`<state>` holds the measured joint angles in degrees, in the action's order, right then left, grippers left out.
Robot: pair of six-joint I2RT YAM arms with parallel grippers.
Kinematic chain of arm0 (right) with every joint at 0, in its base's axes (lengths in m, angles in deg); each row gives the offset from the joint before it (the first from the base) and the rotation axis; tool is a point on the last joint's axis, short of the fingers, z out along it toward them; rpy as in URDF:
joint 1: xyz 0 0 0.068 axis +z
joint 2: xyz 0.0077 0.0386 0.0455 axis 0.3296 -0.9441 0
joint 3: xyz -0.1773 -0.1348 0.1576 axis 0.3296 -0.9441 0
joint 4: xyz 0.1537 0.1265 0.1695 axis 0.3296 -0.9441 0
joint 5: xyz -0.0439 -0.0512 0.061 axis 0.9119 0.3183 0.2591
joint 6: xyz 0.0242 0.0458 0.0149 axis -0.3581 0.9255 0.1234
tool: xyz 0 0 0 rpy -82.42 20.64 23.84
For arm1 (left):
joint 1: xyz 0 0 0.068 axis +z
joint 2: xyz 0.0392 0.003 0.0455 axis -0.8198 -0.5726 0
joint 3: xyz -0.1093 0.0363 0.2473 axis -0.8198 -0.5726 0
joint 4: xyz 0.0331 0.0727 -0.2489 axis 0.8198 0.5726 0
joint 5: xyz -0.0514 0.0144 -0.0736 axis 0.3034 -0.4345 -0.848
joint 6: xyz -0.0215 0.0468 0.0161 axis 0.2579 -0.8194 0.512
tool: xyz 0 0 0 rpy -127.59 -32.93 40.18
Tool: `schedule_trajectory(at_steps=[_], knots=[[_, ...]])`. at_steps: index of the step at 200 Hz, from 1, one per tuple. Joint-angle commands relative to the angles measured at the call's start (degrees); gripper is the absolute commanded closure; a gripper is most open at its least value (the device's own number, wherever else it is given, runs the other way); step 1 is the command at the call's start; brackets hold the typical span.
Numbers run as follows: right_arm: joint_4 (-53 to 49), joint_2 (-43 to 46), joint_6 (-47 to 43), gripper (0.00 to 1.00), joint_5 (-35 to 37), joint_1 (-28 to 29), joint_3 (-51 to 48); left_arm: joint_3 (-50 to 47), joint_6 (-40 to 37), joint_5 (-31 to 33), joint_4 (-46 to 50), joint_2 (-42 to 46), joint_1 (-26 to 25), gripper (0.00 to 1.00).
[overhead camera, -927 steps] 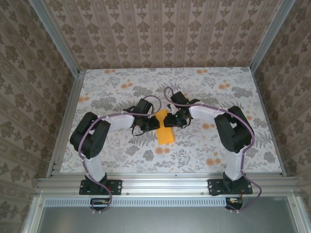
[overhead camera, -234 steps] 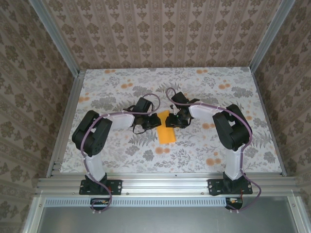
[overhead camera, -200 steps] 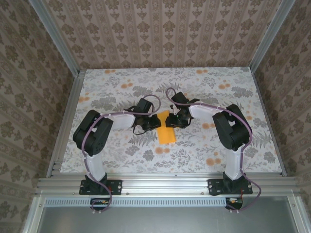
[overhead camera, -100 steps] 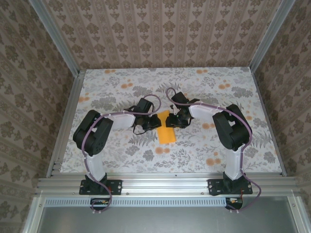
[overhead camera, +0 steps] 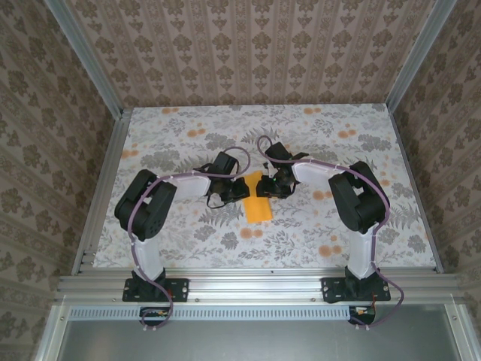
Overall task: Fold a paper plane with a square sheet of paper (pick it up from the middle)
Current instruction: Hold the square sheet of paper at the center of the table.
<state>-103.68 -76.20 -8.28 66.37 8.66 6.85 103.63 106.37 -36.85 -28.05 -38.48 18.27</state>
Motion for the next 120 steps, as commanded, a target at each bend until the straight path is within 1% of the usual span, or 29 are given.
schedule_trajectory(at_steps=[1,34,59,84,96,105,120], knots=[[-0.1,-5.7,0.6,0.56,5.6,-0.6,-2.0,1.3,-1.4,1.9,3.9,-1.8,-0.6,0.87],[0.9,-1.9,1.7,0.52,3.3,-0.8,-2.1,1.3,-1.9,3.0,6.0,-2.3,-0.6,0.89],[2.4,3.9,3.2,0.49,0.6,-1.4,-2.9,1.5,-2.2,3.3,7.0,-2.7,-0.7,0.89],[3.1,8.5,2.9,0.49,-1.1,-1.5,-4.0,1.9,-2.3,3.3,7.4,-3.2,-1.0,0.90],[3.8,9.4,2.5,0.52,-3.5,-1.4,-4.6,2.1,-2.4,3.3,7.5,-3.5,-1.0,0.90],[4.7,9.4,2.4,0.56,-5.9,-1.5,-5.0,2.4,-2.5,3.3,7.7,-3.7,-1.1,0.90],[6.5,8.7,2.4,0.65,-10.0,-1.3,-5.5,2.5,-2.5,3.4,7.8,-3.8,-1.2,0.90]])
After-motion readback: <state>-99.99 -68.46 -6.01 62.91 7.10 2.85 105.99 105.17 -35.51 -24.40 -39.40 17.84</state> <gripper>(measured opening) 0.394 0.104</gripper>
